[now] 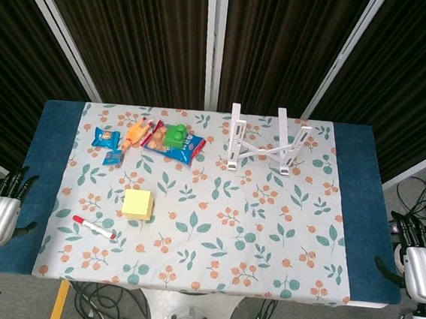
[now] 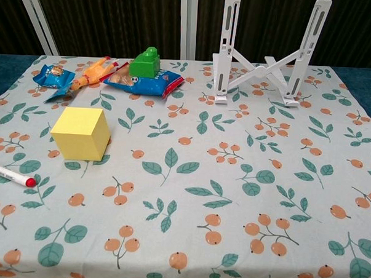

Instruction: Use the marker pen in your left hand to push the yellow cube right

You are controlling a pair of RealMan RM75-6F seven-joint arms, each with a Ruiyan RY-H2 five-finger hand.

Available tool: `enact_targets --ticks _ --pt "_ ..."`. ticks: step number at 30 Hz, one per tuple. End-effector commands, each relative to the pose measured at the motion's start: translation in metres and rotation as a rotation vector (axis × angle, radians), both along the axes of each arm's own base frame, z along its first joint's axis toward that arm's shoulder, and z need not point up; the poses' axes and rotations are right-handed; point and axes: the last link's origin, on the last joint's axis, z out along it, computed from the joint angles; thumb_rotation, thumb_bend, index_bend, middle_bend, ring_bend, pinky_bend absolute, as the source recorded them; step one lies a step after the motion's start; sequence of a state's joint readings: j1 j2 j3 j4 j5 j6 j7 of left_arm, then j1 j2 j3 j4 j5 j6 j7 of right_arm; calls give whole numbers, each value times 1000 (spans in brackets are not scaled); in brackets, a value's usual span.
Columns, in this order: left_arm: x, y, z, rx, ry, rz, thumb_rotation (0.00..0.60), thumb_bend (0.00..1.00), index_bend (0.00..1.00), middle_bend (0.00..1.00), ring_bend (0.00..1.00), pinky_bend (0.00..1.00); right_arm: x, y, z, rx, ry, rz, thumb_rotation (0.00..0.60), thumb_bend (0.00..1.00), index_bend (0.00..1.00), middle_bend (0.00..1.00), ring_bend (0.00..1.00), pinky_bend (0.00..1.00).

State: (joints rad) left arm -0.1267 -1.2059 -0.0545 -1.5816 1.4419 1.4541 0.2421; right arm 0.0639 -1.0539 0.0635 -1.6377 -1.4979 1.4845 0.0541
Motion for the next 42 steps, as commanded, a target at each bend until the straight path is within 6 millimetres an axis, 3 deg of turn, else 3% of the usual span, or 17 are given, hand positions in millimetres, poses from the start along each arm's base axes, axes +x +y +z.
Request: enact_targets --ticks 1,8,18,22,34,42 --pt "1 1 -1 23 0 -17 600 70 182 135 88 204 0 0 -1 -1 2 1 600 176 0 112 28 129" --pt "5 6 -3 12 4 -37 600 70 202 148 106 205 -2 -1 0 -11 2 7 600 176 0 112 28 129" --pt "7 28 -23 -85 2 -86 600 107 422 418 246 273 -3 -6 5 -25 12 13 600 176 0 112 50 140" --pt "2 35 -40 -162 23 -97 600 128 429 426 264 309 -3 -6 5 -21 12 12 600 176 0 113 50 140" --pt "-1 37 -89 -348 152 -125 600 157 445 439 506 684 -5 -7 3 -12 7 10 600 176 0 121 43 119" --pt "1 40 -108 -372 153 -117 600 195 469 484 616 811 -8 -6 1 -6 -3 3 600 176 0 121 42 118"
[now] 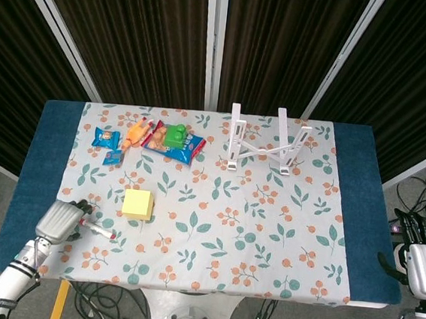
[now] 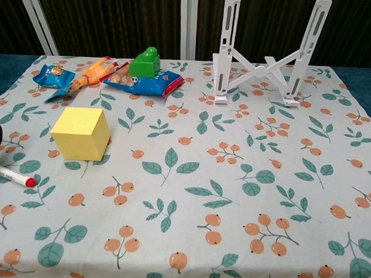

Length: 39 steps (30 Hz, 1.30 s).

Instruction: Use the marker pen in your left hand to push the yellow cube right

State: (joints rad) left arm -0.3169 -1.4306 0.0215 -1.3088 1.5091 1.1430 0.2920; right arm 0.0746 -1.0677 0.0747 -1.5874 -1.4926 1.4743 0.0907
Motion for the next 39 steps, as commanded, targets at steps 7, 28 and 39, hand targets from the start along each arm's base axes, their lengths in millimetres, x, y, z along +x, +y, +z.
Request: enact_targets --ticks 7,28,39 --pt "6 8 -15 -16 -7 23 600 228 480 520 644 824 -2 0 -1 2 -6 -7 600 176 0 121 42 118" --pt "7 7 -28 -49 13 39 600 327 583 618 671 827 -8 -1 -5 13 -18 -27 600 176 0 121 42 118" --pt "5 8 -31 -58 28 55 600 382 586 618 671 828 -9 -1 -5 14 -21 -37 600 176 0 126 42 118"
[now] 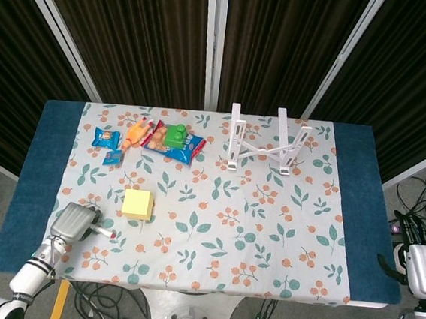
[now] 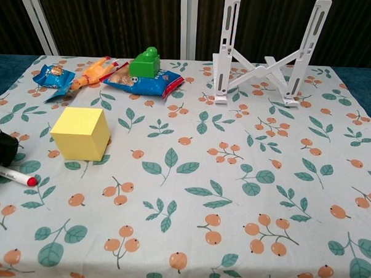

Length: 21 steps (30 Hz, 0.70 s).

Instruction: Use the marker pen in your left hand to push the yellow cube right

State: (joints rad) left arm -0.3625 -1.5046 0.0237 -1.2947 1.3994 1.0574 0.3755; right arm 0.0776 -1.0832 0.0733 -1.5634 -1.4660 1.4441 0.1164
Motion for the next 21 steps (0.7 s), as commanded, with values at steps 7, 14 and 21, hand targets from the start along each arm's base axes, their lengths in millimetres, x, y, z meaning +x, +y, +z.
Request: enact_targets --ticks 7,14,21 --pt "-1 2 0 16 2 -4 600 383 594 635 686 831 -1 -1 -1 8 -3 -4 600 176 0 129 42 118" --pt "-2 2 -1 14 10 -3 600 392 589 633 690 842 -2 -1 -1 9 -7 -7 600 176 0 138 42 117" --pt "-3 4 0 18 9 6 600 479 647 676 726 861 -3 -2 -2 12 -9 -12 600 176 0 144 42 118"
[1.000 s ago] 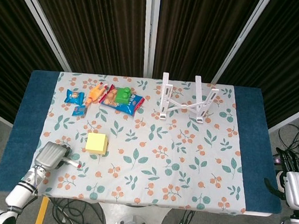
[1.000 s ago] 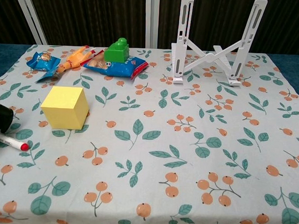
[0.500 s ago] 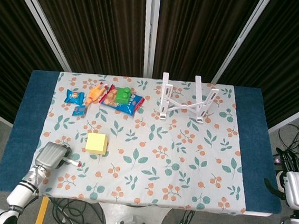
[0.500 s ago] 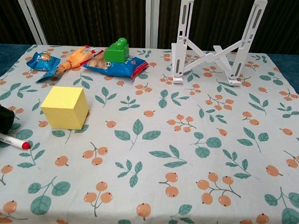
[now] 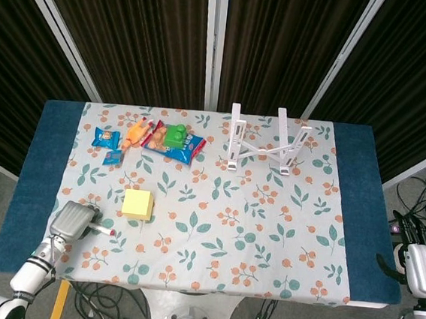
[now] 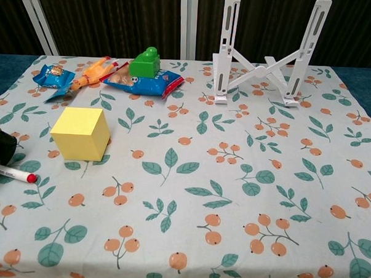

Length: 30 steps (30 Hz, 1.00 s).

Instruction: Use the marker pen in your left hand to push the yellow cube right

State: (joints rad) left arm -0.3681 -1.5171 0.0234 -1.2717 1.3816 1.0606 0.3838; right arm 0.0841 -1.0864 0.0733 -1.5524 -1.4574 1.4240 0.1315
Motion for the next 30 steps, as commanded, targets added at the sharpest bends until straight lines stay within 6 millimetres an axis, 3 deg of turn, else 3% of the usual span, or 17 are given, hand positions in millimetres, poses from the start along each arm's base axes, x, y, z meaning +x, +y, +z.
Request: enact_targets --ticks 1,10,23,30 --pt "0 0 1 10 -10 1 600 498 653 683 729 863 0 0 0 -1 0 0 600 176 0 145 42 118" --pt "-1 4 16 45 -44 3 600 560 683 708 732 867 0 0 1 -7 -1 2 600 176 0 152 42 117" --pt "-17 21 51 151 -149 43 600 580 685 709 732 874 2 -1 9 -28 10 13 600 176 0 156 42 117" --pt "-15 38 44 104 -148 7 600 584 685 709 732 877 5 -3 16 -49 16 24 600 176 0 157 42 117"
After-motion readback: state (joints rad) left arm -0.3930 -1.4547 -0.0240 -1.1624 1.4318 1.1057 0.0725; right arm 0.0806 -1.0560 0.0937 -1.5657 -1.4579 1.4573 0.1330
